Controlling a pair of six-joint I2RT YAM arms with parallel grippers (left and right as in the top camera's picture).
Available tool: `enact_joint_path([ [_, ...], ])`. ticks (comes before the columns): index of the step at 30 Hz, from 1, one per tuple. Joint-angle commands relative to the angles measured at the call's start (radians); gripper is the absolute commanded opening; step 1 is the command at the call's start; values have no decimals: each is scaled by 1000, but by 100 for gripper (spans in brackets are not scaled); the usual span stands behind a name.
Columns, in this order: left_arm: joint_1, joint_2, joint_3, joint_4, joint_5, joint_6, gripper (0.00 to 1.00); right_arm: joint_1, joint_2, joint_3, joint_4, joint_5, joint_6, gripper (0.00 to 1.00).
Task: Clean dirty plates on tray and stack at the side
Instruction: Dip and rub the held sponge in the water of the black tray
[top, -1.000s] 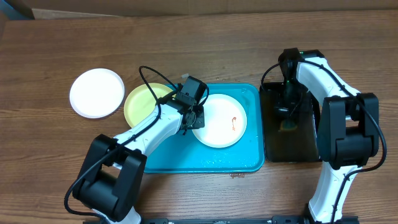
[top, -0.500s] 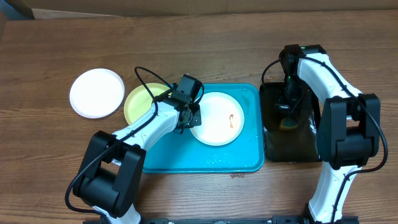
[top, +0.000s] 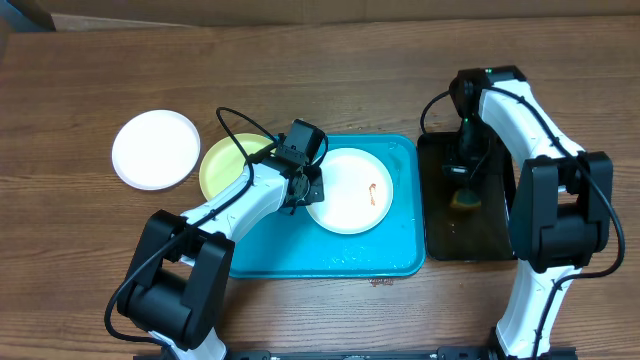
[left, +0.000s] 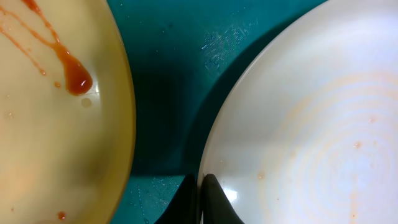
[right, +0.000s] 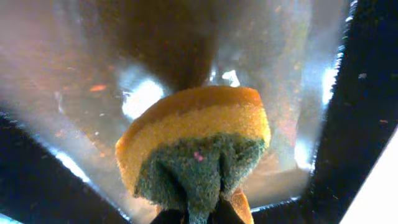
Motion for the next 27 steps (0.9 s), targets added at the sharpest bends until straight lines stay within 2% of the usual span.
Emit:
enact_joint_path([
  [1,5,14,19,3,26,-14,5,9,-40,68,-14,24,12,4],
  [3,5,14,19,8,37,-14,21,9,-40,72,-23,24,12,4],
  [6,8,14,19,26,35,-14,24,9,-40,72,-33,24,12,4],
  [8,15,14,19,41,34,-14,21,9,-40,72,-36,24,12,4],
  [11,25,14,19,39,38,-14,4,9,-40,72,-46,24,12,4],
  [15,25,14,19,-18,85,-55,5,9,-40,72,-56,25,11,4],
  [18,25,14,19,-47,124,-55,26,9,-40,72,-54,25,4,4],
  [20,25,14,19,-38,114,-55,32,9,-40,72,-50,25,4,4],
  [21,25,14,19,-23,98,-54,29,9,-40,72,-47,24,-7,4],
  [24,25,14,19,-1,86,-55,4,9,-40,72,-46,25,-14,4],
  [27,25,14,19,0,89,-55,4,9,-40,73,-43,21,-14,4],
])
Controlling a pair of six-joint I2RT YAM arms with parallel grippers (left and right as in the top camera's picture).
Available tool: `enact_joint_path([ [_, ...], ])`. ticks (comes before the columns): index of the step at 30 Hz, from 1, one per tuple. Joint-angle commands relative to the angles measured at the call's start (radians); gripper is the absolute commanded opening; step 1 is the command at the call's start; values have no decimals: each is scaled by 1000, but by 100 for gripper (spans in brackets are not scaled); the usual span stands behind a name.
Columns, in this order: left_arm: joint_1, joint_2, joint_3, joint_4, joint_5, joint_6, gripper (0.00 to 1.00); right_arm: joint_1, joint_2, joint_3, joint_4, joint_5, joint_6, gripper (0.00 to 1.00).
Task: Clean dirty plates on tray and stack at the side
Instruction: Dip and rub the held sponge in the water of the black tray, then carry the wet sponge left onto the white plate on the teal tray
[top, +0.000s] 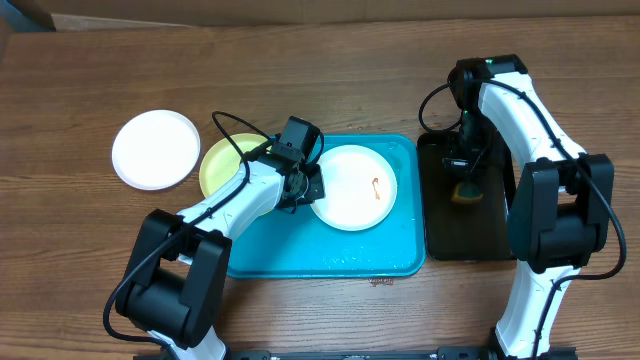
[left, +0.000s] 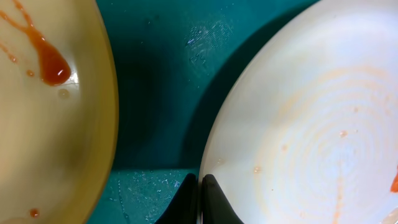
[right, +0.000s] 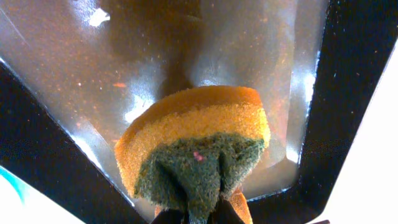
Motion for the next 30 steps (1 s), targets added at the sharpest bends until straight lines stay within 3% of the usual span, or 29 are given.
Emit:
enact_joint_path([
  [1,2,13,11,1,-1,-4,4,1,-40,24,3,2,-6,4],
  [7,2,13,11,-2,0,-4,4,19,-40,119,-6,-185,-118,4],
  [18,2,13,11,-3,-1,-4,5,274,-40,138,81,-183,-97,4],
  [30,2,13,11,-10,-1,0,5,511,-40,9,287,108,29,4],
])
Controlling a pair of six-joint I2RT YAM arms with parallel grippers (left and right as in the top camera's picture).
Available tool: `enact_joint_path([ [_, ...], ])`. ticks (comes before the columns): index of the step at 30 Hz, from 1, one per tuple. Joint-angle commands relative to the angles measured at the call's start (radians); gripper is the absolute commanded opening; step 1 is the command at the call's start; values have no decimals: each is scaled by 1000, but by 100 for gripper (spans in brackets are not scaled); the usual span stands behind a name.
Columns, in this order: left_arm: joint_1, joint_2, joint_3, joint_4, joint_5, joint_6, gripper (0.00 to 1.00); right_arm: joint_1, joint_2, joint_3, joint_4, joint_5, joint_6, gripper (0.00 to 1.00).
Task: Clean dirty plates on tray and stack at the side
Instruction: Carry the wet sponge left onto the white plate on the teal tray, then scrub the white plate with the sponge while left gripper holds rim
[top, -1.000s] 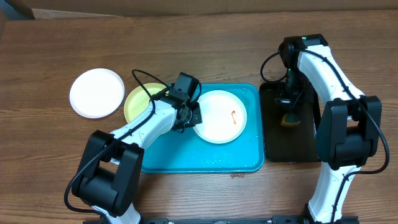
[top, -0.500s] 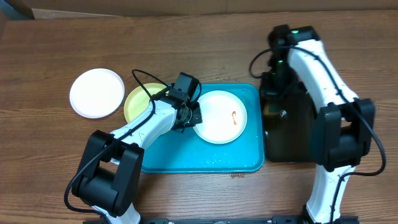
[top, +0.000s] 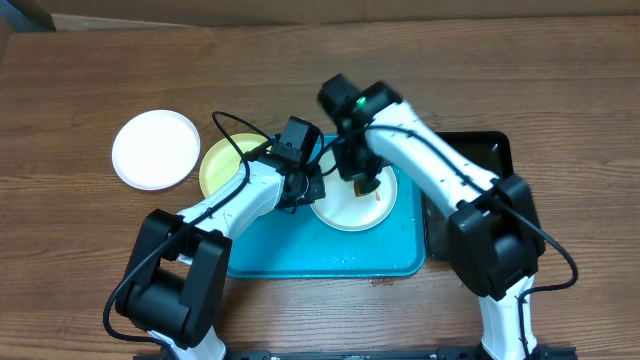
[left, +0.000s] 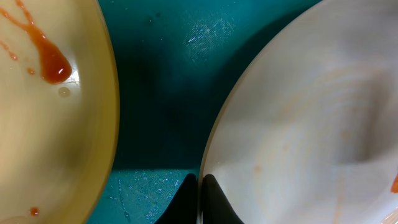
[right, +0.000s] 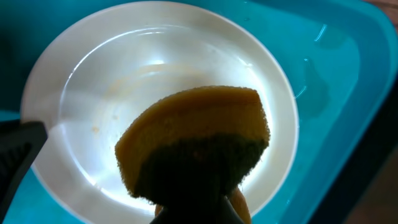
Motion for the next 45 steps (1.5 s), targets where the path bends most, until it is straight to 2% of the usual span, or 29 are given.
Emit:
enact_joint_path([
  [1,2,13,11,-7,-1,2,5,24,-40,-71,48,129,40,4],
  [6,2,13,11,-6,-1,2,5,18,-40,-136,115,180,40,6],
  [9,2,13,11,-7,-1,2,5,7,-40,-152,135,179,40,23],
  [10,2,13,11,-7,-1,2,5,5,-40,-152,134,167,39,35],
  [12,2,13,11,-6,-1,2,5,5,-40,-152,134,149,39,44],
  [17,2,13,11,-6,-1,2,5,3,-40,-152,124,147,82,46],
  [21,2,13,11,-8,-1,2,5,-14,-40,-152,110,60,121,48],
  [25,2,13,11,-10,-1,2,5,-55,-40,-149,102,-49,110,45],
  [30,2,13,11,-10,-1,2,5,-122,-40,-145,98,-171,87,21],
  [32,2,13,11,-10,-1,1,5,-140,-40,-145,97,-195,87,22],
  [36,2,13,11,-10,-1,1,5,-145,-40,-146,91,-198,87,33],
  [38,2,13,11,-10,-1,1,5,-143,-40,-152,92,-196,87,33],
  [40,2,13,11,-10,-1,2,5,-143,-40,-160,92,-196,88,27],
  [41,2,13,11,-10,-1,2,5,-143,-40,-167,96,-196,89,19],
  [42,2,13,11,-11,-1,2,5,-143,-40,-178,104,-196,92,4],
  [45,2,13,11,-11,-1,2,5,-143,-40,-215,134,-196,92,4],
])
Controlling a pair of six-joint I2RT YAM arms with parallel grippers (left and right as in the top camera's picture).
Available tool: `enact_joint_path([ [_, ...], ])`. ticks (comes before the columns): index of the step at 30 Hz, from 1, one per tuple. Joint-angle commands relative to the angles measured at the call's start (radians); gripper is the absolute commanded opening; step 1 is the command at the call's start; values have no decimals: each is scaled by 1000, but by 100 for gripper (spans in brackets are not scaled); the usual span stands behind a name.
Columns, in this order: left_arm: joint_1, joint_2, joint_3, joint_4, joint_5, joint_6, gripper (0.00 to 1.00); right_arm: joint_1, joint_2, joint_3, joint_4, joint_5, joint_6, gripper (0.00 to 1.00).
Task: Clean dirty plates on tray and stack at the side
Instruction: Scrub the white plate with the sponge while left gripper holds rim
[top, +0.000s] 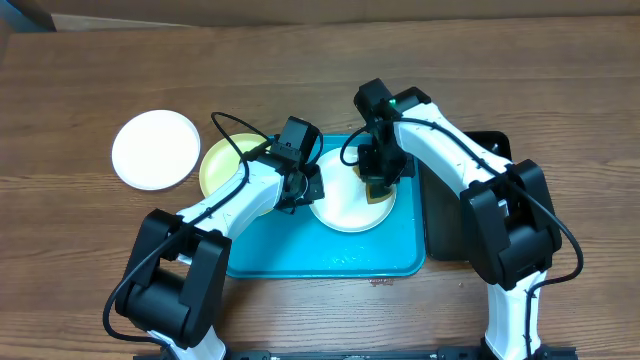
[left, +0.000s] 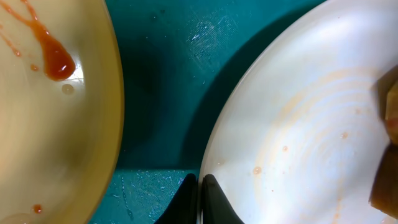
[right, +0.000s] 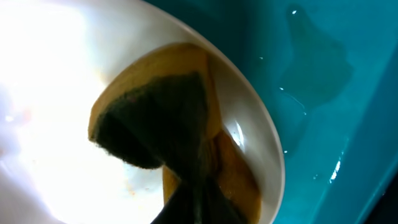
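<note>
A white dirty plate (top: 340, 205) lies on the teal tray (top: 300, 250). My left gripper (left: 199, 186) is shut on its left rim. My right gripper (right: 198, 202) is shut on a yellow-and-green sponge (right: 161, 121), which presses on the plate's right side (top: 378, 190). A yellow plate (top: 222, 165) smeared with red sauce (left: 57, 62) sits at the tray's left edge. A clean white plate (top: 155, 149) rests on the table to the left.
A black tray (top: 470, 230) stands right of the teal tray, partly under my right arm. Brown wooden table (top: 100, 290) surrounds everything. A wet patch (right: 314, 59) shines on the teal tray beside the plate.
My right gripper has moved from over the white plate's upper middle down to its right side, and the sponge now touches the plate. The left gripper still pinches the rim.
The sponge was held in the black tray at the right while my left gripper pinched the white plate's rim. Then the sponge hung higher over that tray. Later it was above the white plate, and now it presses on the plate's right part.
</note>
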Motion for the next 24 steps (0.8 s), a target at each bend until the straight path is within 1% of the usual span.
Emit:
enact_joint_path([
  [1,0,13,11,-4,-4,2,5,2,-37,-54,29,-5,2,4],
  [4,0,13,11,-3,-4,1,5,1,-37,-87,61,13,11,4],
  [8,0,13,11,-4,-4,2,4,0,-37,-134,108,35,83,4],
  [11,0,13,11,-4,-4,2,4,2,-37,-181,139,11,115,4],
  [13,0,13,11,-4,-4,2,4,2,-37,-217,172,-56,117,4],
  [17,0,13,11,-3,-4,2,4,2,-37,-278,228,-257,109,4],
  [21,0,13,11,-3,-4,2,4,5,-37,-281,265,-440,45,4],
  [24,0,13,11,-3,-4,2,4,2,-37,-279,341,-593,27,4],
])
